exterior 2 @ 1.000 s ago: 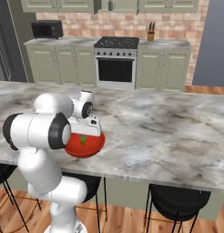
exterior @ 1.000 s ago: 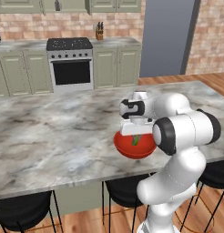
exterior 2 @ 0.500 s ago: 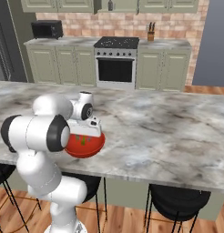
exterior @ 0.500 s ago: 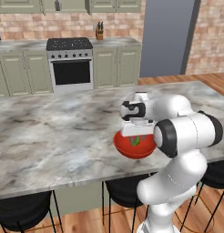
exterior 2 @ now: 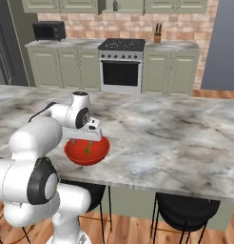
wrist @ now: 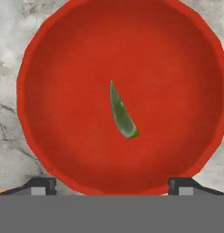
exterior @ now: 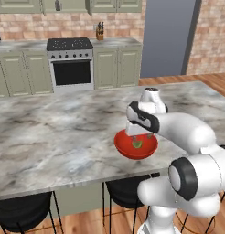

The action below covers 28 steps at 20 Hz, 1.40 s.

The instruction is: There is a bowl on the dining counter. Grab a lemon wedge from the fridge and place it in the bowl. Then get the liquor bottle and glass cup from the cabinet and place them next to the bowl.

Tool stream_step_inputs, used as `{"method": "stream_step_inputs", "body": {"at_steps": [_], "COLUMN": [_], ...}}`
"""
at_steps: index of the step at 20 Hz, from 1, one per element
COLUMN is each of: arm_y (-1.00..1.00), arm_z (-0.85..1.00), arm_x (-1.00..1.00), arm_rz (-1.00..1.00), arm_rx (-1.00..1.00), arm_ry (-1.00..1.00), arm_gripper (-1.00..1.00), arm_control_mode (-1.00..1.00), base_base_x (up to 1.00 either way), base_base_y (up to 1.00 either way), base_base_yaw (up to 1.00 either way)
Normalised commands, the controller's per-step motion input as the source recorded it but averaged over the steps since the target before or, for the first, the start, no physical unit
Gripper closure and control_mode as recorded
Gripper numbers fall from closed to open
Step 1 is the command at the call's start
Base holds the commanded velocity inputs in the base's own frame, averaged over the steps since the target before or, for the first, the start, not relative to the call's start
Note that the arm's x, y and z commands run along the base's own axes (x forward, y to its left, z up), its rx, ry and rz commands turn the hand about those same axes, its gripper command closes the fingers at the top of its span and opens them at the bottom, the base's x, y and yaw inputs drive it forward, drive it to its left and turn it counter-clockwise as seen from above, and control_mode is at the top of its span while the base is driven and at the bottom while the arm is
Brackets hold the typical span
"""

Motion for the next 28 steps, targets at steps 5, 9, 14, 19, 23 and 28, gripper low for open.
{"method": "stream_step_inputs", "body": {"at_steps": [5,9,14,19,23,28], "arm_y": [-0.07,-0.17,-0.21,-0.25,-0.14,0.05], "arm_z": [0.52,0.66,0.53,0.24,0.15,0.01], "arm_x": [-0.75,-0.74,-0.7,-0.86,-0.89,-0.5], "arm_rz": [0.01,0.0,0.0,0.0,0.0,0.0], "arm_rx": [0.02,0.04,0.04,0.01,0.0,-0.01], "arm_ry": [-0.23,-0.2,-0.15,-0.14,-0.22,-0.16], "arm_gripper": [-1.0,-1.0,-1.0,-1.0,-1.0,-1.0], "arm_control_mode": [-1.0,-1.0,-1.0,-1.0,-1.0,-1.0], "base_base_x": [0.0,0.0,0.0,0.0,0.0,0.0], "base_base_y": [0.0,0.0,0.0,0.0,0.0,0.0], "base_base_yaw": [0.0,0.0,0.0,0.0,0.0,0.0]}}
